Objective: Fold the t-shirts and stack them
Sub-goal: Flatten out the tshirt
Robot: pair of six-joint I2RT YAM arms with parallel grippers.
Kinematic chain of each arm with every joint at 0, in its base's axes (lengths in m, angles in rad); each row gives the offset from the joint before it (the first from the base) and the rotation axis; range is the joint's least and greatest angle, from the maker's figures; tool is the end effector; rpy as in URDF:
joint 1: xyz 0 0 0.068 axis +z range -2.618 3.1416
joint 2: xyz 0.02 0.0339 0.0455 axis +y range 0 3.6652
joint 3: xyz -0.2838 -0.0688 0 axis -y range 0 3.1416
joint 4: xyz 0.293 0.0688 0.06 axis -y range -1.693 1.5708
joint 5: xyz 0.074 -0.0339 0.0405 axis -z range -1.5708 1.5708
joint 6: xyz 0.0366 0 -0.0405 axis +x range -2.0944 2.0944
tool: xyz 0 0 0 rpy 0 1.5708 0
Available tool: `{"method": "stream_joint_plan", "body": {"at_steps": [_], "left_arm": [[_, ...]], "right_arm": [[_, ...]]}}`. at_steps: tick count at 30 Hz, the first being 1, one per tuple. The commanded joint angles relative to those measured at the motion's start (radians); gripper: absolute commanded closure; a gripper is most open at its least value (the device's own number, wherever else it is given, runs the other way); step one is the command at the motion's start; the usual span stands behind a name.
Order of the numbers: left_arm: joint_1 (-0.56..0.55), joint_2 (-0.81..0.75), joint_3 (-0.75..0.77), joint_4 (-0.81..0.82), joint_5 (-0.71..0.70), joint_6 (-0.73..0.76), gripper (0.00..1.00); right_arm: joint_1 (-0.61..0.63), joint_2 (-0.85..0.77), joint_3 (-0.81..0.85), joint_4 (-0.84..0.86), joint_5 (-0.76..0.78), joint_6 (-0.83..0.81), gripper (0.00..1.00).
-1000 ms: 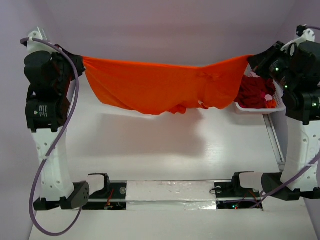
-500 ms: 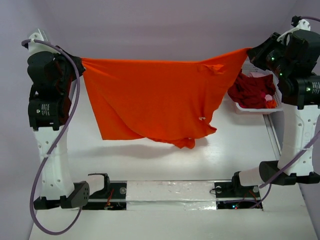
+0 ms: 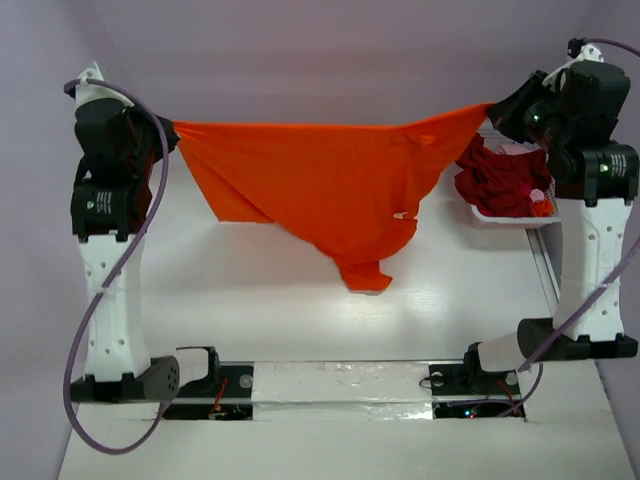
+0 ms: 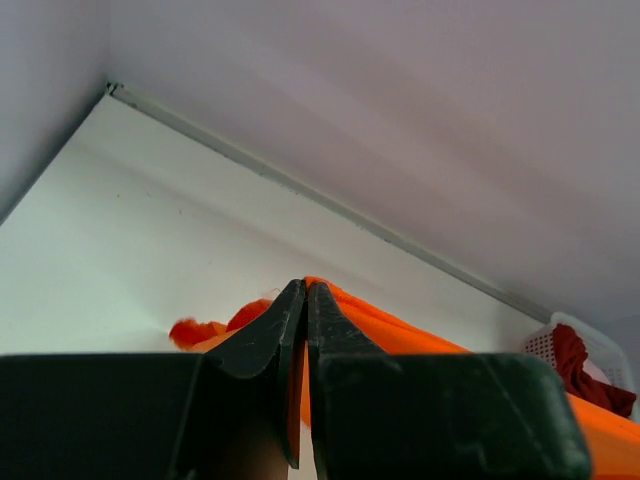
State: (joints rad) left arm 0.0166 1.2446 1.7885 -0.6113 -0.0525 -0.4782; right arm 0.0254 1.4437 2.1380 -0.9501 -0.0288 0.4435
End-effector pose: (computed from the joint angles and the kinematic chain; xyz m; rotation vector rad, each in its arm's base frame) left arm 0.2590 0.0062 0.5779 -0.4424 1.5866 -0.3100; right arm 0.2777 0.0081 0.6006 0.3620 1.8052 0.3560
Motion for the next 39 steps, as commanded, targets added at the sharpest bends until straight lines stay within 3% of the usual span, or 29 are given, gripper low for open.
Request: {"method": "stream_joint_plan", "body": {"at_steps": [1,11,24,30,39], "left_arm": [[0.017,-0.135,0.009,0.052,-0.029,0.027,1.0],[0.017,-0.371,-0.072,0.051,-0.043,0.026,1.0],[-0.007,-0.626,-0.072,0.025,-0.079,0.021,1.0],[-0.017,-0.597,-0.159,0.057,-0.093,0.018,1.0],[-0.017,-0.369,-0.44,0.335,-0.11,0.001,1.0]], "right_arm": [[-0.019,-0.161,-0.035,0.09,-0.008,0.0,1.0],[-0.019,-0.488,-0.275,0.125,0.035,0.001,1.0],[-0.019,-0.825,-0.406,0.139,0.115,0.03,1.0],[-0.019,-0.761,-0.438,0.19,0.038,0.043,1.0],[-0.019,-0.491,-0.636,0.473,-0.017,0.069,1.0]]}}
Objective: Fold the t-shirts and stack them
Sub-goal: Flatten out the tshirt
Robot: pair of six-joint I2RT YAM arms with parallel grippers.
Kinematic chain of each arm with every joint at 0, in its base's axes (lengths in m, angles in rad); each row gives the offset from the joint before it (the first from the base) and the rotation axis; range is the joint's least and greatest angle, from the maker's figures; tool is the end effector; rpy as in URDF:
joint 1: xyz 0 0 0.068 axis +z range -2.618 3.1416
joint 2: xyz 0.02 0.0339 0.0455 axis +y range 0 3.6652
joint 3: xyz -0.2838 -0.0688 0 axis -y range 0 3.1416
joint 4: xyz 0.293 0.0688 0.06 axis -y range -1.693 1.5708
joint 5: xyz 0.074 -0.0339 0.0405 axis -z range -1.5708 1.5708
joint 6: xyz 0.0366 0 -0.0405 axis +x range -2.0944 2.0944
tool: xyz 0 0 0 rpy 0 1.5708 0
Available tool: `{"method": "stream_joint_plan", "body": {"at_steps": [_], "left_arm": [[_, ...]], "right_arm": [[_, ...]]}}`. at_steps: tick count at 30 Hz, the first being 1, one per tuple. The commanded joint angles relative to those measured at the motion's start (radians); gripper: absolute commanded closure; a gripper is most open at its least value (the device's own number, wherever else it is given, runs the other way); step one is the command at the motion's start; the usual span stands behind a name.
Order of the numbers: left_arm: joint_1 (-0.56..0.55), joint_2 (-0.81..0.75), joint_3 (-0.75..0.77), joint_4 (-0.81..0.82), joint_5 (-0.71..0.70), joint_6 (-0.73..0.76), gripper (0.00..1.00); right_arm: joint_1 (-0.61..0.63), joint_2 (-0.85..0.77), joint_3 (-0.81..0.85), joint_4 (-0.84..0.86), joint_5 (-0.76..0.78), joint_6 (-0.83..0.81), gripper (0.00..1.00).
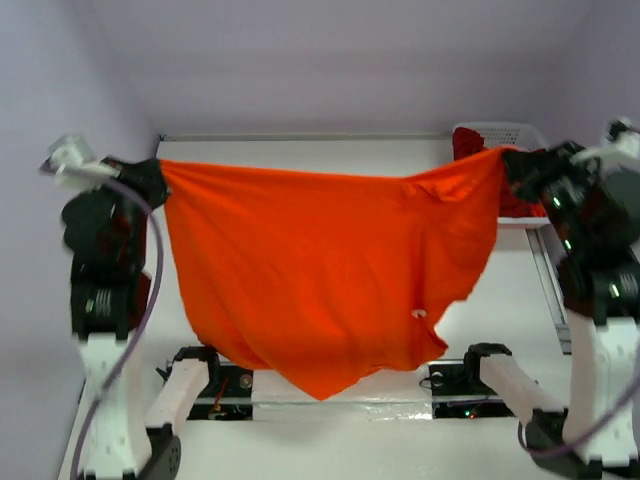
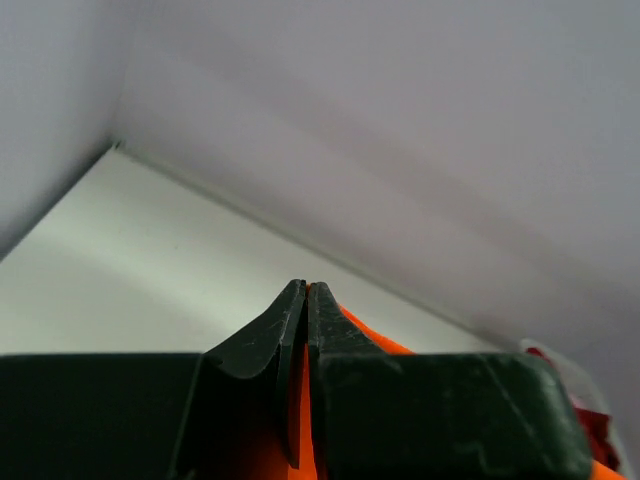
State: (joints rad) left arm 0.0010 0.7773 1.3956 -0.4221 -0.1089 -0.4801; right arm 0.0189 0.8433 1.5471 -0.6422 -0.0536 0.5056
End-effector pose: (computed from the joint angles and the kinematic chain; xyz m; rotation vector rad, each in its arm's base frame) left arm 0.1299 0.0041 0.5528 -0.4179 1.3187 -0.3259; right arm 0.1261 0.0043 0.5676 0.3255 1.4917 0.4603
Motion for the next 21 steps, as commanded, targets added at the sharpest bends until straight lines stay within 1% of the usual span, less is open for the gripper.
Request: {"method": "stream_joint_plan", "body": {"at_steps": [1,2,5,7,9,11,13,18,19,21], "left_arm": [[-0.001,0.132,-0.047,0.161,-0.061,0.012,1.0],[-0.001,0.192,-0.038,0.178,-0.067,0.018,1.0],[-0.001,0.276,-0.021,0.201,-0.066,0.026,1.0],[-0.001,0.287,-0.024,0.203,-0.064,0.018,1.0],[-0.001,0.267,-0.04,0.215,-0.054,0.012,1.0],[-0.001,0.223,-0.04,0.192,-0.055,0.018,1.0],[-0.001,0.185,-0.037,0.172,-0.06,0.028,1.0],[-0.001,0.027,-0.032,0.088,-0.058,0.046,1.0],[-0.001,0.004,-0.033,0.068,-0.058,0.047,1.0],[-0.001,-0.064,-0.038,0.048,-0.057,0.046,1.0]], "right_arm": [[-0.013,0.173,-0.044,0.177,0.015,-0.001,1.0],[-0.013,0.206,-0.039,0.19,0.021,-0.006,1.0],[-0.013,0.295,-0.001,0.197,0.034,-0.015,1.0],[-0.013,0.303,-0.002,0.216,0.029,-0.007,1.0],[-0.013,0.293,-0.004,0.21,0.026,-0.009,1.0],[-0.013,0.275,0.001,0.194,0.037,-0.021,1.0],[-0.013,0.225,-0.001,0.174,0.044,-0.032,1.0],[-0.013,0.085,-0.016,0.095,0.041,-0.038,1.0],[-0.013,0.029,-0.031,0.085,0.041,-0.036,1.0],[-0.013,-0.027,-0.047,0.056,0.035,-0.03,1.0]]}}
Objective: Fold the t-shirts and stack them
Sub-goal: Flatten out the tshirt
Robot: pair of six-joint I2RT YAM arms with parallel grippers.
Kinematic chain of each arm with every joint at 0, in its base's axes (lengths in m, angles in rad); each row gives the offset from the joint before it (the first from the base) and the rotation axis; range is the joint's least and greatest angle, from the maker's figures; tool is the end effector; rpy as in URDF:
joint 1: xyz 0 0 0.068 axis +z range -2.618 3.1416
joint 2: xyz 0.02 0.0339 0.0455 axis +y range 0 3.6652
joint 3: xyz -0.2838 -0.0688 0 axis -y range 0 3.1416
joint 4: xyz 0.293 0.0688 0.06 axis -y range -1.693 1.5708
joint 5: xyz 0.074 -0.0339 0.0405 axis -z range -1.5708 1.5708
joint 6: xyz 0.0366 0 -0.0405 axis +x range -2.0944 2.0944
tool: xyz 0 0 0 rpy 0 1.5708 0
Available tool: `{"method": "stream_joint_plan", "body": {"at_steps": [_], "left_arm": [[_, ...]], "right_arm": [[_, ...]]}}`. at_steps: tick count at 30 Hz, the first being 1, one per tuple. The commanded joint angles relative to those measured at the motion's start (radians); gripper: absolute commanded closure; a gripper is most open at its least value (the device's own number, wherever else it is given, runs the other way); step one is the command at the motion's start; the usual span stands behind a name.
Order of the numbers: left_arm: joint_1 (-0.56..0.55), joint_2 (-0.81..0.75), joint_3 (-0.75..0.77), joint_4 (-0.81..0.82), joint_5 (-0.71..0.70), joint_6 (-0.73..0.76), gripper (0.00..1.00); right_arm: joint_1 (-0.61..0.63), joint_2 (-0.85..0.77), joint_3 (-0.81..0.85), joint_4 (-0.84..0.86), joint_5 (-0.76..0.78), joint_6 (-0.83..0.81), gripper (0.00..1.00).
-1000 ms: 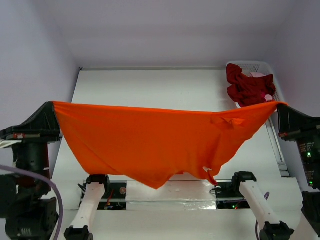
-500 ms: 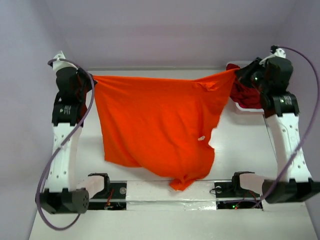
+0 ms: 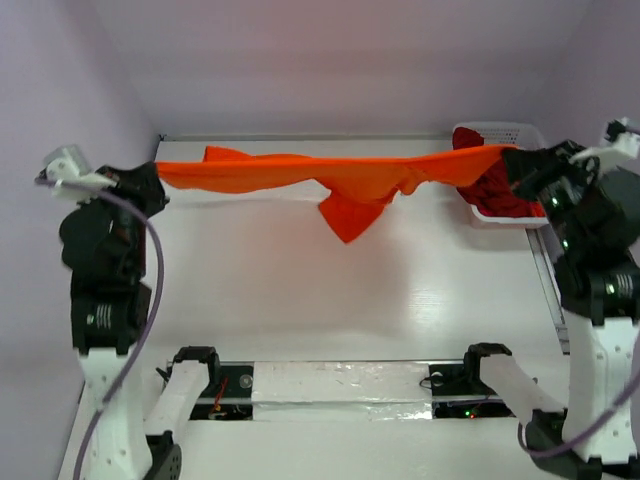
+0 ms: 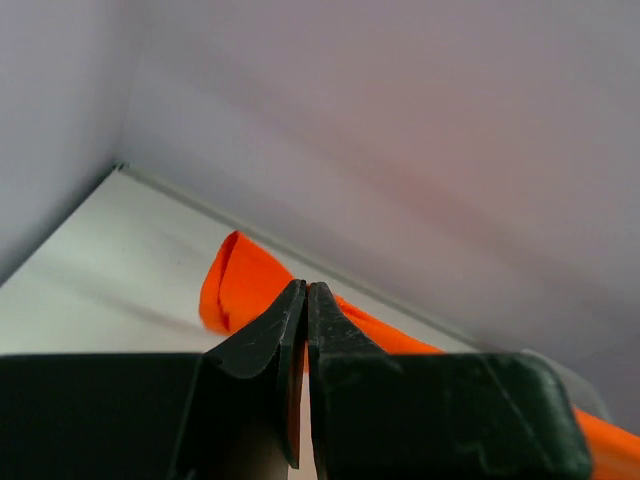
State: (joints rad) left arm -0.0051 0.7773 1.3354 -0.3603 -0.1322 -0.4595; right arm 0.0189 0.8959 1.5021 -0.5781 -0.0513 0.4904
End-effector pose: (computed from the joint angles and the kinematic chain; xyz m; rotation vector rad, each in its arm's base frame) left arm 0.1426 0.0041 0.5403 -0.4184 1.3161 -0.2980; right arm 0.1597 0.0049 0.5544 0.3241 1.5254 0.4426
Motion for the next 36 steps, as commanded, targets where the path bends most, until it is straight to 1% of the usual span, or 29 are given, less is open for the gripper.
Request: {"method": "stream_joint_plan", "body": {"at_steps": [1,4,5,8,12,14,18,22,24,25,26,27,28,29,30,31,32,33,34,35,36], "left_arm": [[0.005,-0.087,0.021,-0.031,-0.033,0.027,1.0],[0.005,-0.176,0.007,-0.051,-0.026,0.024,1.0],[0.005,-0.225,0.001,-0.054,-0.023,0.022,1.0],[0.005,-0.301,-0.01,-0.089,-0.017,0.015,1.0],[0.005,-0.36,0.045,-0.152,-0.003,0.015,1.0],[-0.004,-0.375,0.074,-0.187,-0.01,0.015,1.0],[-0.016,-0.366,0.122,-0.19,-0.024,0.013,1.0],[-0.016,-0.331,0.146,-0.163,-0.018,0.016,1.0],[-0.016,-0.306,0.116,-0.123,-0.009,0.018,1.0],[-0.016,-0.293,0.098,-0.102,-0.01,0.018,1.0],[-0.016,-0.265,0.072,-0.082,-0.015,0.018,1.0],[-0.016,-0.25,0.001,-0.059,-0.015,0.013,1.0],[-0.016,-0.228,-0.037,-0.033,-0.017,0.01,1.0],[-0.016,-0.178,-0.077,0.027,-0.02,0.001,1.0],[-0.016,-0.15,-0.159,0.062,-0.03,-0.002,1.0],[-0.016,-0.116,-0.197,0.128,-0.044,-0.005,1.0],[-0.016,-0.042,-0.252,0.161,-0.052,-0.011,1.0],[-0.016,-0.005,-0.269,0.188,-0.067,-0.011,1.0],[-0.016,0.034,-0.284,0.242,-0.07,-0.011,1.0],[0.019,0.101,-0.294,0.257,-0.044,-0.014,1.0],[0.08,0.131,-0.292,0.265,0.088,-0.043,1.0]], "right_arm": [[-0.013,-0.131,-0.015,-0.017,0.031,-0.013,1.0],[-0.013,-0.231,-0.043,-0.051,0.024,-0.012,1.0],[-0.013,-0.256,-0.048,-0.06,0.025,-0.012,1.0],[-0.013,-0.323,-0.066,-0.104,0.031,-0.018,1.0],[-0.013,-0.435,-0.08,-0.16,0.034,-0.023,1.0],[-0.013,-0.454,-0.074,-0.173,0.048,-0.027,1.0],[-0.013,-0.457,-0.065,-0.157,0.048,-0.024,1.0],[-0.013,-0.413,-0.042,-0.095,0.071,-0.018,1.0],[-0.013,-0.358,-0.042,-0.082,0.061,-0.016,1.0],[-0.013,-0.342,-0.051,-0.047,0.061,-0.013,1.0],[-0.013,-0.307,-0.081,-0.026,0.041,-0.009,1.0],[-0.013,-0.281,-0.1,0.013,0.01,-0.004,1.0],[-0.013,-0.249,-0.114,0.029,-0.002,0.003,1.0],[-0.013,-0.189,-0.153,0.052,-0.007,0.008,1.0],[-0.013,-0.158,-0.176,0.12,-0.018,0.011,1.0],[-0.013,-0.123,-0.19,0.142,-0.016,0.008,1.0],[-0.013,-0.085,-0.198,0.165,-0.015,0.005,1.0],[-0.013,-0.01,-0.201,0.197,-0.01,-0.003,1.0],[-0.013,0.027,-0.197,0.208,-0.001,-0.012,1.0],[-0.013,0.061,-0.192,0.221,0.007,-0.01,1.0],[-0.013,0.093,-0.187,0.234,0.008,-0.007,1.0]]}}
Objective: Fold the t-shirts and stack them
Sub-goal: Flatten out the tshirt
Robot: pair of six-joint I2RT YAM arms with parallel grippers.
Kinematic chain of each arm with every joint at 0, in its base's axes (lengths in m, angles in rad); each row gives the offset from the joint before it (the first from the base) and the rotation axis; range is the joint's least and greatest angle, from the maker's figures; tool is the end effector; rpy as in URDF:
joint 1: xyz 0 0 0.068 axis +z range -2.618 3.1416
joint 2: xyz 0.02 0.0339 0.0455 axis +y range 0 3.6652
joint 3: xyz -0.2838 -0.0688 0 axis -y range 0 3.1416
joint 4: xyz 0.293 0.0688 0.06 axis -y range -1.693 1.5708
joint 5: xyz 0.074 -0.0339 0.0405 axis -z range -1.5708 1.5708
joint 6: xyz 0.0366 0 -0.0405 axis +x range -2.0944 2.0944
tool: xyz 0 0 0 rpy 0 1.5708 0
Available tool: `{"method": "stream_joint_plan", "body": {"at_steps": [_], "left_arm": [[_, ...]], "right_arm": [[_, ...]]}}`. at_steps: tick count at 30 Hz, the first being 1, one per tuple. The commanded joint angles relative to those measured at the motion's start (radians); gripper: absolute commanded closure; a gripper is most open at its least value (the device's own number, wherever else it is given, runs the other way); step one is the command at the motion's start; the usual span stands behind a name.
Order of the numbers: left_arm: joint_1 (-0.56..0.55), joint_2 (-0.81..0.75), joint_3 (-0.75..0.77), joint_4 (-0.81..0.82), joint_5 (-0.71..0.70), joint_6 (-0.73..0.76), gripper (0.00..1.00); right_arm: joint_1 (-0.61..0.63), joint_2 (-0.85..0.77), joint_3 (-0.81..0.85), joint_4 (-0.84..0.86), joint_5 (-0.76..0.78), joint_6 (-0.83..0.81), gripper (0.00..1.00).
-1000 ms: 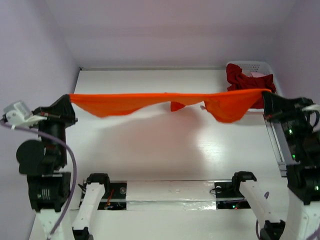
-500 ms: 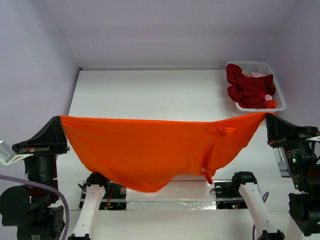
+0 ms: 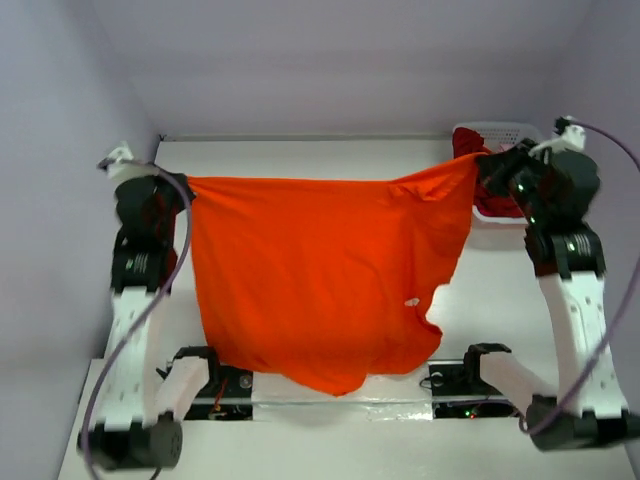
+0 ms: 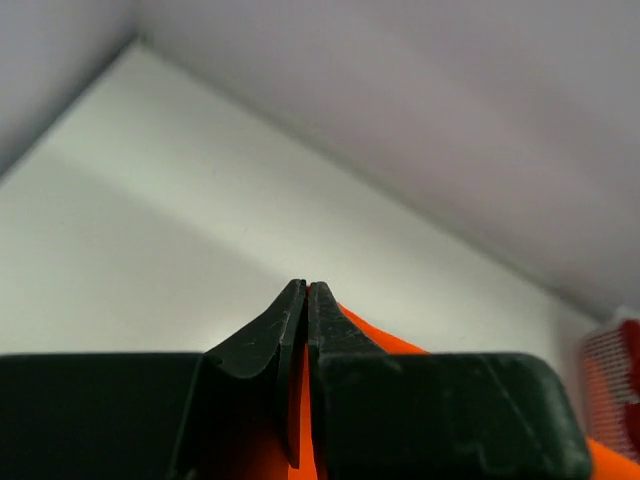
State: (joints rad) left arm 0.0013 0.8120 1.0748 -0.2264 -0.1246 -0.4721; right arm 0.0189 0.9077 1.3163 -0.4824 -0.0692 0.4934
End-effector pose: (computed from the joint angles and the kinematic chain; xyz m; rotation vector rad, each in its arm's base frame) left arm 0.2023 0.0048 0.4575 -0.4574 1.4718 -0.2787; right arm 0.2005 0.0063 0.5005 0.3388 1.6286 0.4469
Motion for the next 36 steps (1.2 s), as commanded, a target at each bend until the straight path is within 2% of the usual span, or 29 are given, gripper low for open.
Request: {"method": "stream_joint_plan", "body": {"at_steps": [1,7,10,14,21,32,36], "left_arm": [[0.144,0.12,-0.035,0.148,0.118,-0.051,1.0],[0.154,0.309,0.123,0.075,0.106,-0.034,1.0],[0.154,0.299,0.088,0.113,0.117,-0.045,1.0],[0.154,0.222,0.068,0.108,0.118,-0.033,1.0],[0.144,-0.011,0.036,0.038,0.175,-0.036,1.0],[0.135,-0.48,-0.001,-0.103,0.235,-0.06,1.0],[0.115,-0.554,0.057,-0.185,0.203,-0.072,1.0]], "right_arm": [[-0.013,0.135,0.003,0.172,0.02,0.006,1.0],[-0.013,0.284,0.087,0.197,0.012,0.02,1.0],[-0.013,0.306,0.119,0.191,0.019,0.017,1.0],[-0.004,0.248,0.083,0.194,0.02,0.014,1.0],[-0.004,0.019,-0.008,0.096,0.011,0.007,1.0],[-0.004,-0.512,-0.088,-0.177,-0.003,-0.016,1.0],[0.006,-0.674,-0.071,-0.289,0.008,-0.03,1.0]]}}
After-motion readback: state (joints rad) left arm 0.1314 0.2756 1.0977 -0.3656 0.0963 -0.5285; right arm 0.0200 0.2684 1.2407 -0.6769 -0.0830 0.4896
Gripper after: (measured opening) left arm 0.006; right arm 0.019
